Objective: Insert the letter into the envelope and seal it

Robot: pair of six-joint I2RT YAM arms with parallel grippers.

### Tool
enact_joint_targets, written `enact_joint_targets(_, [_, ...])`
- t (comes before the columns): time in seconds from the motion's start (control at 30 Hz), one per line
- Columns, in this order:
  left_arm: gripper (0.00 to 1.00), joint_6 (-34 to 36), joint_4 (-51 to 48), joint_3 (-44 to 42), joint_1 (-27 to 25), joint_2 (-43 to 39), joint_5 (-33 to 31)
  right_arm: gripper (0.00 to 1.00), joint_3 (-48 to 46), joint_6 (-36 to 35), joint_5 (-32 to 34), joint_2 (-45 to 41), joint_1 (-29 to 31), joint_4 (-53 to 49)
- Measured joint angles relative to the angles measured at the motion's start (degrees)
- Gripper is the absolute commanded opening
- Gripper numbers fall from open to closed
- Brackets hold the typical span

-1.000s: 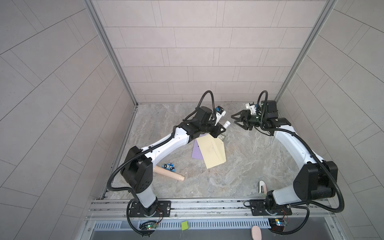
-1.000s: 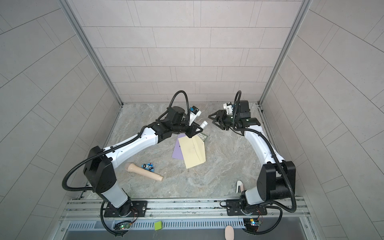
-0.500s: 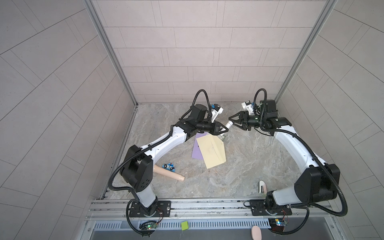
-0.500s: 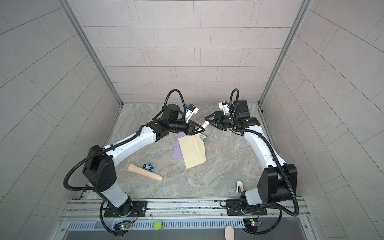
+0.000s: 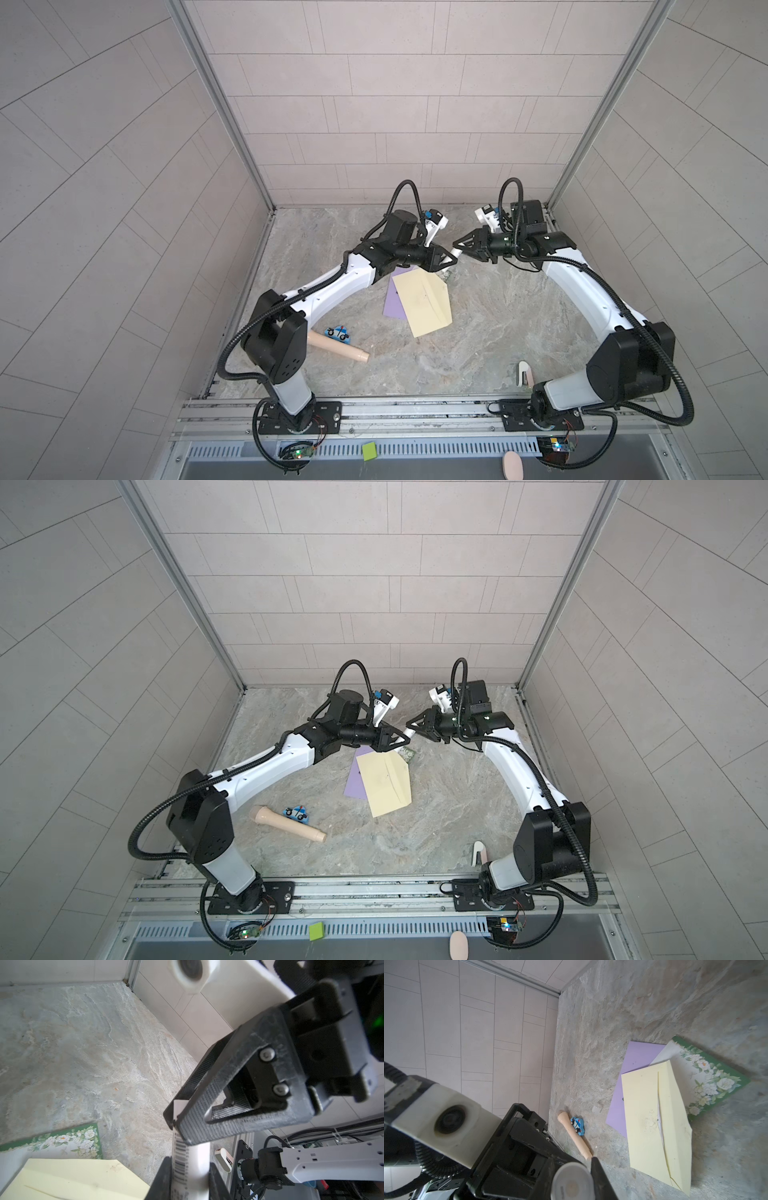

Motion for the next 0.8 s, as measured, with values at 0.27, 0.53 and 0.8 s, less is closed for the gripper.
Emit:
enact_joint_targets(0.27, [0.00, 15.3, -7.5, 1.1, -11.3, 0.4, -32.5, 0.00, 1.0, 5.0, 13.1, 1.8, 4.2, -6.3])
enact_joint_targets(0.53, [0.00, 20.3, -8.6, 1.1, -14.2, 1.6, -42.9, 0.08, -3.3, 15.0, 14.0, 1.9, 4.8, -0.7])
enact_joint_targets(0.8, [0.00, 15.0, -8.3, 4.2, -7.2, 1.6, -21.3, 0.51, -2.7, 11.3, 7.7, 2.3, 2.0, 2.3])
